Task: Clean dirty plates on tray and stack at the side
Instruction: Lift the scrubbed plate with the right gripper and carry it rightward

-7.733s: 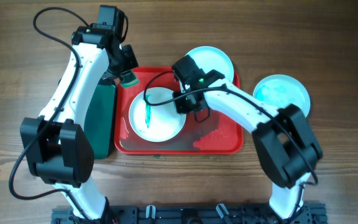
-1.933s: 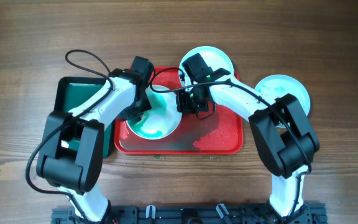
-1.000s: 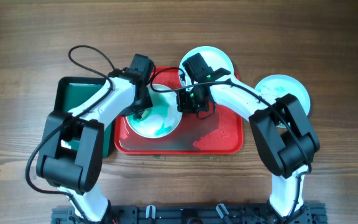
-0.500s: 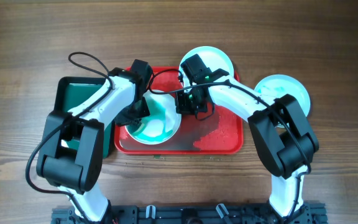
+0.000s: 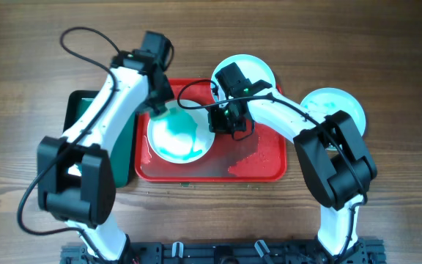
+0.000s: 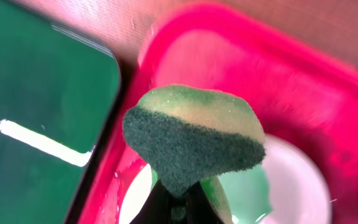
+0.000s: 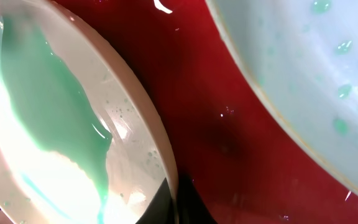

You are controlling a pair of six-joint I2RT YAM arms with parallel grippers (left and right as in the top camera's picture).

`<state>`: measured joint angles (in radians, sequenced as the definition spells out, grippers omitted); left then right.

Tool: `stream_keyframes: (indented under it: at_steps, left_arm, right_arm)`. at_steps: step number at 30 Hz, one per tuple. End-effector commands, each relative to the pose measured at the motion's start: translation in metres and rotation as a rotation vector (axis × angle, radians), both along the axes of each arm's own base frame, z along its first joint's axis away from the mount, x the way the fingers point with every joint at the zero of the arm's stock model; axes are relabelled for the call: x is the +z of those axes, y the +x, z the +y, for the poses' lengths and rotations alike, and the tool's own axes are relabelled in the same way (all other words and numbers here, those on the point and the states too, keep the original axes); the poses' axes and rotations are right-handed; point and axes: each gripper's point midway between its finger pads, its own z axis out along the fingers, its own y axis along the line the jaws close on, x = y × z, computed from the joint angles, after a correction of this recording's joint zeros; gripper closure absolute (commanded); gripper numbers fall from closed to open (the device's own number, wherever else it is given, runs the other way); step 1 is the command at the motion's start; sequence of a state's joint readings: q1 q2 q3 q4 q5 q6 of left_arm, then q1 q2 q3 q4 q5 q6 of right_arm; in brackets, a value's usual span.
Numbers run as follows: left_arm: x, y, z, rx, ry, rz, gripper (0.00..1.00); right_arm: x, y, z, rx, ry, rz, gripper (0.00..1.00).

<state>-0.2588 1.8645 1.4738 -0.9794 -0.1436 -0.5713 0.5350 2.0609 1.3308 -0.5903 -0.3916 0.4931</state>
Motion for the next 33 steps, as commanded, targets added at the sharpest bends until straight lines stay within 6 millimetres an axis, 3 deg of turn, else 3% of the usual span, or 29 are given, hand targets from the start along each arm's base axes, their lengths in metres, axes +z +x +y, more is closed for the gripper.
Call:
stream_keyframes:
  at_steps: [1, 4, 9, 15, 20, 24, 29, 33]
  left_arm:
    - [0.027, 0.013, 0.018, 0.061, -0.021, -0.082, 0.96]
    - [0.025, 0.011, 0.021, 0.068, -0.029, -0.072, 0.96]
    - [0.023, 0.012, 0.02, 0.07, -0.032, -0.073, 0.96]
    - [0.024, 0.015, 0.019, 0.07, -0.037, -0.087, 0.96]
    - [0.024, 0.015, 0.019, 0.07, -0.037, -0.086, 0.96]
    - [0.024, 0.015, 0.019, 0.07, -0.036, -0.086, 0.96]
    - [0.024, 0.015, 0.019, 0.07, -0.036, -0.086, 0.96]
    - [0.024, 0.015, 0.019, 0.07, -0.036, -0.086, 0.96]
  right_arm:
    - [0.008, 0.002, -0.01, -0.017, -0.034, -0.028, 0.96]
    - [0.038, 0.012, -0.019, -0.019, -0.076, -0.139, 0.96]
    - [0.091, 0.022, -0.05, -0.071, -0.33, -0.401, 0.96]
    - [0.146, 0.013, -0.078, -0.091, -0.682, -0.689, 0.96]
    - [0.179, 0.001, -0.09, -0.063, -0.94, -0.87, 0.96]
    - [0.203, -0.009, -0.089, -0.032, -1.075, -0.994, 0.96]
    - [0.236, -0.025, -0.072, -0.02, -1.179, -1.185, 0.96]
    - [0.252, -0.034, -0.064, -0.014, -1.227, -1.275, 0.96]
